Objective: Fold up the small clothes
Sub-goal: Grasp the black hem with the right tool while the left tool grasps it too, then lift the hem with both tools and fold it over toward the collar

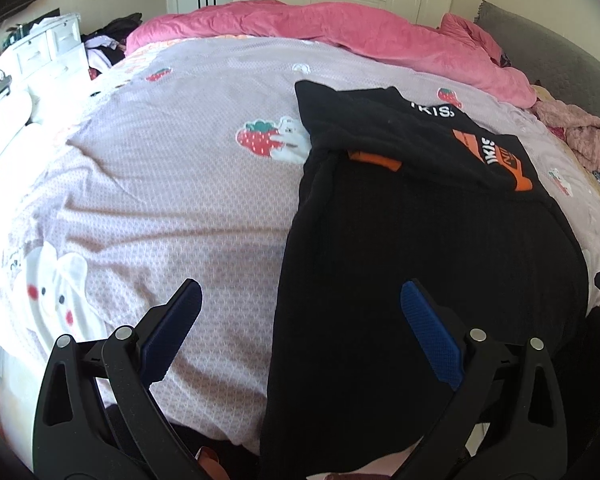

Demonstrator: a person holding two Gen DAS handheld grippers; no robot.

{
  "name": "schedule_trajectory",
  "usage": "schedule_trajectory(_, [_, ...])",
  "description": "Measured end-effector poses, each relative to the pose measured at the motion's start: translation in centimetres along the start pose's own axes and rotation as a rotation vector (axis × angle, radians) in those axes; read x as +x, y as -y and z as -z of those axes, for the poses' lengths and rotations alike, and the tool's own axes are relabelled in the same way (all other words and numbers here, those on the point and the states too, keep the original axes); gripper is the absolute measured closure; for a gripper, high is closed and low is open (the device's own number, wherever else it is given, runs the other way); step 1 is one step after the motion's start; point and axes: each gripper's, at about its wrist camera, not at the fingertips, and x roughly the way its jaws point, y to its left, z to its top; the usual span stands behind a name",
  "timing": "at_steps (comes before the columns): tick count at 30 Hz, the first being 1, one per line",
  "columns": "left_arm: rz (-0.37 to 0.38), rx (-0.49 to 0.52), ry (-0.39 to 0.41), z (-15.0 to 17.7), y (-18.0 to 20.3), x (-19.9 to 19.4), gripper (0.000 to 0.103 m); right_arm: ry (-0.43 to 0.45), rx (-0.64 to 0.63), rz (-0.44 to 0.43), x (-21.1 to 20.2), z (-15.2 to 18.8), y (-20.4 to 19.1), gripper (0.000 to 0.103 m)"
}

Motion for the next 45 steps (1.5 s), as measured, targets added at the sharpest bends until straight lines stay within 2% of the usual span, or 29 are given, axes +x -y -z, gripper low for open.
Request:
schedule_trajectory(2, [0.007, -0.012, -0.010, 0.7, -0.3, 0.1, 0.012, -0.019, 0.008, -0.009, 0.1, 0.5, 0.2, 0.005])
schedule_trajectory(7, [0.020, -0.021, -0.040, 2.0, -0.9, 0.3, 0.028, -0.061, 0.023, -0.053, 0.4, 1.4, 0.4, 0.006])
schedule_trajectory(8, [0.020, -0.021, -0.042, 2.2, -0.9, 0.2, 0.033, -0.065, 0.025, -0.061, 0.4, 1.5, 0.4, 0.011])
schedule_trajectory(9, [0.020, -0.021, -0.045, 2.4, -1.0, 0.2, 0.037, -0.069, 0.024, -0.069, 0.5, 1.6, 0.3, 0.018])
schedule_trajectory(10, [0.019, -0.020, -0.047, 2.5, -1.0, 0.1, 0.038, -0.078, 0.024, -0.074, 0.6, 1.7, 0.3, 0.030])
schedule_trajectory(12, [0.017, -0.020, -0.053, 2.9, -1.3, 0.1, 0.044, -0.096, 0.026, -0.086, 1.0, 1.9, 0.2, 0.039])
schedule_trajectory(14, [0.018, -0.025, -0.056, 3.2, -1.6, -0.1, 0.048, -0.110, 0.027, -0.101, 1.3, 1.9, 0.2, 0.056])
schedule_trajectory(15, [0.018, -0.027, -0.058, 3.3, -1.7, -0.1, 0.050, -0.115, 0.029, -0.111, 1.4, 2.0, 0.1, 0.061])
schedule_trajectory(17, [0.026, -0.035, -0.064, 3.4, -1.9, -0.1, 0.054, -0.116, 0.026, -0.120, 1.5, 2.0, 0.1, 0.088])
schedule_trajectory(18, [0.040, -0.044, -0.068, 3.4, -2.1, 0.0, 0.056, -0.108, 0.025, -0.134, 1.3, 1.9, 0.1, 0.091])
schedule_trajectory(22, [0.059, -0.053, -0.076, 3.6, -2.1, 0.2, 0.066, -0.100, 0.029, -0.152, 1.2, 1.8, 0.1, 0.091])
schedule_trajectory(24, [0.069, -0.043, -0.079, 3.6, -1.8, 0.4, 0.075, -0.102, 0.039, -0.155, 0.9, 1.8, 0.2, 0.087])
schedule_trajectory(25, [0.073, -0.036, -0.078, 3.6, -1.6, 0.5, 0.081, -0.107, 0.041, -0.156, 1.0, 1.9, 0.3, 0.081])
schedule_trajectory(27, [0.077, -0.025, -0.076, 3.6, -1.1, 0.6, 0.095, -0.124, 0.035, -0.155, 1.4, 1.9, 0.1, 0.078])
schedule_trajectory(28, [0.071, -0.013, -0.071, 3.5, -0.8, 0.6, 0.097, -0.127, 0.031, -0.155, 1.5, 1.9, 0.0, 0.081])
schedule_trajectory(29, [0.060, 0.004, -0.064, 3.5, -0.5, 0.4, 0.099, -0.122, 0.028, -0.156, 1.5, 1.9, 0.0, 0.090])
schedule_trajectory(31, [0.051, 0.029, -0.042, 3.3, -0.1, -0.2, 0.099, -0.100, 0.035, -0.165, 1.0, 1.8, 0.3, 0.100])
schedule_trajectory(37, [0.162, -0.014, 0.038, 0.5, -0.9, -2.9, 0.100, 0.013, 0.036, -0.186, -1.3, 0.4, 1.0, 0.100])
schedule_trajectory(45, [0.163, -0.061, 0.120, -4.7, -1.4, -2.5, 0.100, 0.130, 0.030, -0.166, -1.9, -4.1, 1.6, 0.100])
